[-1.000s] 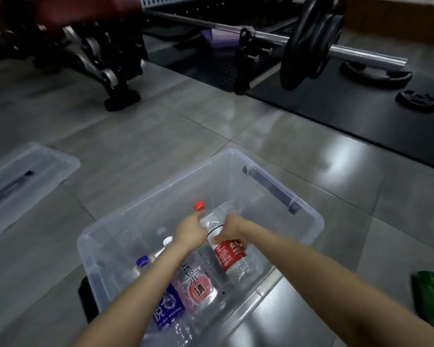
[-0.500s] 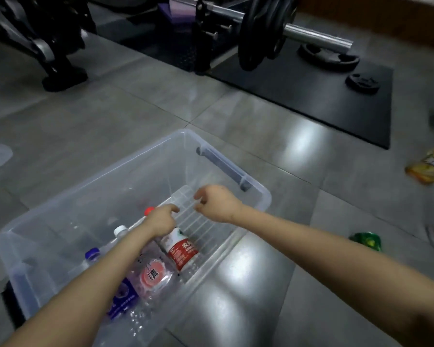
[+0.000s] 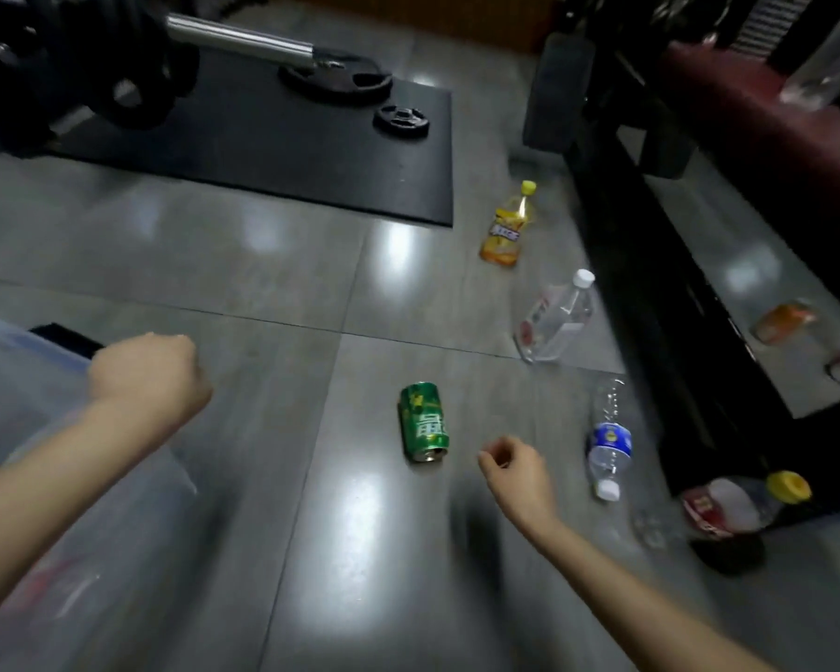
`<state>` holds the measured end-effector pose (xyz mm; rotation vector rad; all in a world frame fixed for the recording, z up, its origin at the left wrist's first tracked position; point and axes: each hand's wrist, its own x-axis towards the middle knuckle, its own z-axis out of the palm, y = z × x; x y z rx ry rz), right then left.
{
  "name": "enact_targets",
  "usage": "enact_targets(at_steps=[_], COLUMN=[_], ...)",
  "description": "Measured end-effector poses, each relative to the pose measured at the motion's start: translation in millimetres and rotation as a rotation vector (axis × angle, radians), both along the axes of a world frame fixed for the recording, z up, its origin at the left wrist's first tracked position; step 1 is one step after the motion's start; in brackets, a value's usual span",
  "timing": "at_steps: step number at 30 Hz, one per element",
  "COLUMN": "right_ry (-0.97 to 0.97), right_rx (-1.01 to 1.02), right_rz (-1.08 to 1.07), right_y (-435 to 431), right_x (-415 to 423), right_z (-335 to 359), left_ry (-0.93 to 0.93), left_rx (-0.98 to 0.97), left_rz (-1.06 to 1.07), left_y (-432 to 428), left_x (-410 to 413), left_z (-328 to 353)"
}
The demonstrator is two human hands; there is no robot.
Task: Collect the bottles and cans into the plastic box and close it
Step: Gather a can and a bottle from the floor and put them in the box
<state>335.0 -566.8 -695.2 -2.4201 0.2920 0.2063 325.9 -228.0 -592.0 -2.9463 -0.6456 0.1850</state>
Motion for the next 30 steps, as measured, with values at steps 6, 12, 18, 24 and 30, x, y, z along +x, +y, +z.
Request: enact_targets(at_steps=[6, 12, 18, 24, 30], right_ry=[-0.048, -0.082, 0.021, 0.159, 0.034], right_rx=[-0.146, -0.31, -0.407, -0.303, -0.073], right_rz=[-0.29, -0.371, -0.38, -0.432, -0.31], right_y=[-99, -142, -163, -170, -118], right_x=[23, 70, 103, 120, 110], right_z=[-35, -54, -72, -86, -59], left_ry=[0.022, 0.064, 0.118, 0.05, -0.01], left_rx=[-0.18, -0.544, -0.575, -0.62, -0.625], left_rz=[-0.257, -0.087, 0.128, 0.141, -0.021], left_y=[-134, -239, -252, -247, -222], left_x=[64, 107, 114, 113, 112], left_z=[-38, -124, -181, -187, -135])
